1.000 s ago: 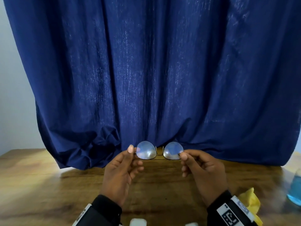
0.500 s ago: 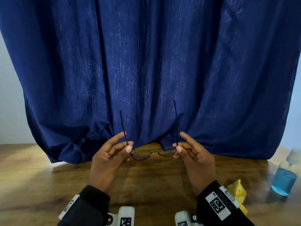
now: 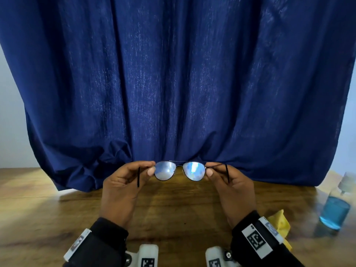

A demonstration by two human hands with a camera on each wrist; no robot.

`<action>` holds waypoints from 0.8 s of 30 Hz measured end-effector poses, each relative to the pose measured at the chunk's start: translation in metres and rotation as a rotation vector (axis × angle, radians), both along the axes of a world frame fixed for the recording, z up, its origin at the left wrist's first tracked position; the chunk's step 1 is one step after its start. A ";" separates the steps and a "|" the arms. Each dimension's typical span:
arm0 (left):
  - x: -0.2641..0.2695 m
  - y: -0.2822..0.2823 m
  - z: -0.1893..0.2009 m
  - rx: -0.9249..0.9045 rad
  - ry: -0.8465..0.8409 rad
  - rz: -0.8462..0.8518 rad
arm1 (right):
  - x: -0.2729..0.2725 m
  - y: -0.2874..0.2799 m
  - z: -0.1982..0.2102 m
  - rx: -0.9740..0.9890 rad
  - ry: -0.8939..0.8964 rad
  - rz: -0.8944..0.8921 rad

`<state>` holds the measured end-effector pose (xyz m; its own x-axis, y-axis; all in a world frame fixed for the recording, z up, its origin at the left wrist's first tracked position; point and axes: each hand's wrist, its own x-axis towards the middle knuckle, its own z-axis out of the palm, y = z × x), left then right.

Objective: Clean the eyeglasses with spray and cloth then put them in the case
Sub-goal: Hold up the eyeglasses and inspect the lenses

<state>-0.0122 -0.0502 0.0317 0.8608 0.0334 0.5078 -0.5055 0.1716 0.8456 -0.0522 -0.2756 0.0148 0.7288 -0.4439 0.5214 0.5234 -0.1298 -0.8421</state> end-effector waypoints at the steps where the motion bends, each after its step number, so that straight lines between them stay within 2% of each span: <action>1: 0.000 0.000 -0.001 -0.007 0.016 -0.001 | 0.001 0.000 -0.001 0.022 0.019 -0.002; 8: -0.001 0.000 0.001 -0.015 0.065 -0.011 | 0.002 -0.001 -0.004 0.033 0.089 -0.010; 13: 0.001 0.001 0.001 -0.029 0.098 0.021 | 0.001 0.002 0.001 0.096 0.112 0.059; 17: 0.008 0.005 -0.007 -0.050 0.298 -0.016 | 0.001 0.006 0.001 0.169 0.236 0.216; 21: 0.022 0.011 -0.026 0.096 0.549 -0.030 | 0.003 0.007 -0.006 0.134 0.459 0.235; 24: 0.026 0.014 -0.039 0.326 0.616 -0.016 | 0.002 0.007 -0.015 -0.003 0.637 0.231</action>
